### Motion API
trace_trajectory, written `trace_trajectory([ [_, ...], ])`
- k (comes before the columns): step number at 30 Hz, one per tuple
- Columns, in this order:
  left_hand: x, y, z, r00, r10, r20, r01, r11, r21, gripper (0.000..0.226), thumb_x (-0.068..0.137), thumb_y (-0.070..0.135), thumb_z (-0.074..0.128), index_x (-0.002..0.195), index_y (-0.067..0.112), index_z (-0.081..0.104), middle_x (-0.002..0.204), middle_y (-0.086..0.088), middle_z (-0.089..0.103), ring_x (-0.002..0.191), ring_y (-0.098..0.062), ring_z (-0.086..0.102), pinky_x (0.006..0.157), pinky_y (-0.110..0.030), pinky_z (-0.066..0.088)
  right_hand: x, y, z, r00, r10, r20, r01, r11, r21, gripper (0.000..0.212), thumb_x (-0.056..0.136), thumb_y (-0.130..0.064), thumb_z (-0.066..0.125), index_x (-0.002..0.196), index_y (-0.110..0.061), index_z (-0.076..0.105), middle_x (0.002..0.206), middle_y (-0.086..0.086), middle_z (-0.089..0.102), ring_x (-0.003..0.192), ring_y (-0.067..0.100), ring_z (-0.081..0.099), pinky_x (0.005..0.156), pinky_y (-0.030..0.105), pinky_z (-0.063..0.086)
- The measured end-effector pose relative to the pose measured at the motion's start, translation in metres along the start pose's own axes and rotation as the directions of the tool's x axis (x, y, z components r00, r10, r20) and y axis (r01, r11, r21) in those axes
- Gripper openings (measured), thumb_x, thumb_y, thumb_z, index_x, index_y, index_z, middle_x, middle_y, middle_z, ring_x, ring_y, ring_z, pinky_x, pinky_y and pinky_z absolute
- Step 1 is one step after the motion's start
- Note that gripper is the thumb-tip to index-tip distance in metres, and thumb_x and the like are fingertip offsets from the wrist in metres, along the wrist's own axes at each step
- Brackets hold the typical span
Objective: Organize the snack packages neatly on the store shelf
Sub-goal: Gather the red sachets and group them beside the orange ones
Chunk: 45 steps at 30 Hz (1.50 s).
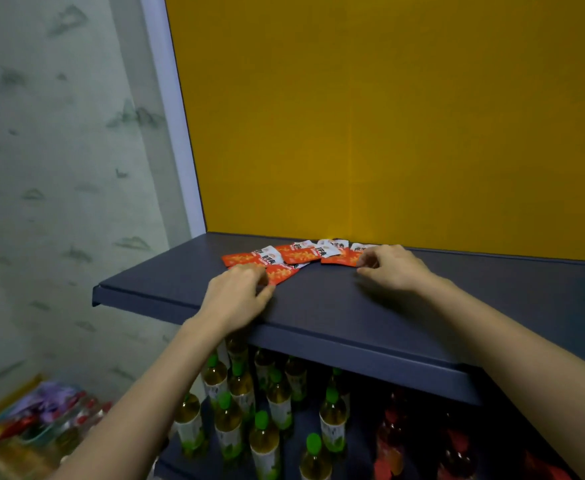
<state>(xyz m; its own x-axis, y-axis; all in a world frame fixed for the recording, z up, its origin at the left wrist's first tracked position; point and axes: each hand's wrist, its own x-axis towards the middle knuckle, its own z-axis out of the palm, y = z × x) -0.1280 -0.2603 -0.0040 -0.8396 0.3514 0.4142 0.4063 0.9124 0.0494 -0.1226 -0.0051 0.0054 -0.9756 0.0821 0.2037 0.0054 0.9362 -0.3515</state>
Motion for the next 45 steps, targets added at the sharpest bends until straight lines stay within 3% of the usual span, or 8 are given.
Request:
trace_trajectory([
  [9, 0.123, -0.001, 0.047, 0.995, 0.067, 0.075, -0.064, 0.997, -0.042, 0.048, 0.093, 0.048, 0.043, 0.125, 0.014, 0.053, 0.128, -0.004, 0.054, 0.124, -0.022, 0.044, 0.091, -0.037, 0.042, 0.08, 0.027, 0.006, 0.938, 0.34, -0.07, -0.343, 0.939, -0.038, 0.044, 0.089, -0.046, 0.054, 0.113, -0.01, 0.06, 0.122, 0.015, 0.06, 0.11, 0.033, 0.055, 0.081, 0.034, 0.045],
  [14, 0.172, 0.002, 0.069, 0.932, 0.112, 0.344, -0.101, 0.994, -0.05, 0.069, 0.087, 0.061, 0.046, 0.133, 0.011, 0.045, 0.139, -0.009, 0.043, 0.131, -0.026, 0.036, 0.099, -0.041, 0.037, 0.102, 0.031, 0.021, 0.907, 0.421, -0.005, -0.421, 0.907, 0.024, 0.059, 0.084, -0.055, 0.056, 0.116, -0.006, 0.053, 0.124, 0.015, 0.058, 0.11, 0.031, 0.055, 0.084, 0.036, 0.046],
  [24, 0.215, -0.014, 0.082, 0.898, 0.198, 0.394, -0.063, 0.942, -0.329, 0.044, 0.071, 0.047, 0.076, 0.086, 0.014, 0.049, 0.1, -0.006, 0.06, 0.094, -0.024, 0.058, 0.08, -0.036, 0.048, 0.129, 0.003, 0.044, 0.838, 0.542, -0.068, -0.534, 0.839, 0.106, 0.084, 0.07, -0.066, 0.065, 0.123, -0.005, 0.042, 0.13, 0.014, 0.053, 0.119, 0.032, 0.05, 0.088, 0.04, 0.045],
  [31, 0.231, -0.058, 0.076, 0.888, 0.149, 0.434, 0.276, 0.583, -0.765, 0.017, 0.083, 0.021, 0.069, 0.089, 0.012, 0.056, 0.079, -0.001, 0.062, 0.063, -0.011, 0.058, 0.054, -0.024, 0.049, 0.134, -0.021, 0.056, 0.746, 0.653, -0.129, -0.657, 0.753, 0.015, 0.113, 0.056, -0.081, 0.061, 0.136, -0.006, 0.034, 0.144, 0.014, 0.038, 0.134, 0.032, 0.034, 0.102, 0.042, 0.038],
  [35, 0.237, -0.08, 0.079, 0.866, 0.108, 0.489, 0.345, 0.579, -0.739, 0.019, 0.085, 0.024, 0.068, 0.077, 0.018, 0.052, 0.077, 0.0, 0.061, 0.058, -0.008, 0.058, 0.05, -0.021, 0.048, 0.141, -0.023, 0.061, 0.731, 0.672, -0.12, -0.675, 0.738, 0.018, 0.101, 0.058, -0.072, 0.069, 0.13, -0.007, 0.042, 0.14, 0.015, 0.04, 0.13, 0.032, 0.039, 0.098, 0.041, 0.041],
  [39, 0.24, -0.091, 0.076, 0.875, 0.105, 0.473, 0.312, 0.624, -0.716, 0.018, 0.085, 0.026, 0.068, 0.079, 0.017, 0.054, 0.082, -0.003, 0.062, 0.069, -0.015, 0.058, 0.062, -0.025, 0.046, 0.141, -0.02, 0.057, 0.733, 0.679, -0.047, -0.668, 0.731, 0.136, 0.055, 0.059, -0.06, 0.078, 0.08, -0.015, 0.052, 0.11, 0.011, 0.062, 0.091, 0.023, 0.055, 0.065, 0.029, 0.043],
  [42, 0.236, -0.094, 0.075, 0.853, 0.114, 0.509, 0.311, 0.671, -0.673, 0.016, 0.086, 0.027, 0.067, 0.082, 0.016, 0.055, 0.081, -0.001, 0.061, 0.067, -0.014, 0.058, 0.063, -0.025, 0.046, 0.138, -0.017, 0.054, 0.739, 0.673, -0.022, -0.65, 0.721, 0.241, 0.053, 0.064, -0.045, 0.082, 0.103, -0.014, 0.064, 0.111, 0.006, 0.066, 0.102, 0.023, 0.061, 0.085, 0.032, 0.05],
  [45, 0.23, -0.096, 0.072, 0.829, 0.127, 0.545, 0.325, 0.684, -0.653, 0.021, 0.087, 0.027, 0.065, 0.1, 0.012, 0.058, 0.079, 0.0, 0.062, 0.065, -0.011, 0.058, 0.056, -0.022, 0.045, 0.133, -0.015, 0.052, 0.743, 0.669, 0.018, -0.633, 0.695, 0.34, 0.048, 0.062, -0.037, 0.084, 0.101, -0.016, 0.066, 0.113, 0.007, 0.068, 0.105, 0.025, 0.063, 0.097, 0.04, 0.048],
])
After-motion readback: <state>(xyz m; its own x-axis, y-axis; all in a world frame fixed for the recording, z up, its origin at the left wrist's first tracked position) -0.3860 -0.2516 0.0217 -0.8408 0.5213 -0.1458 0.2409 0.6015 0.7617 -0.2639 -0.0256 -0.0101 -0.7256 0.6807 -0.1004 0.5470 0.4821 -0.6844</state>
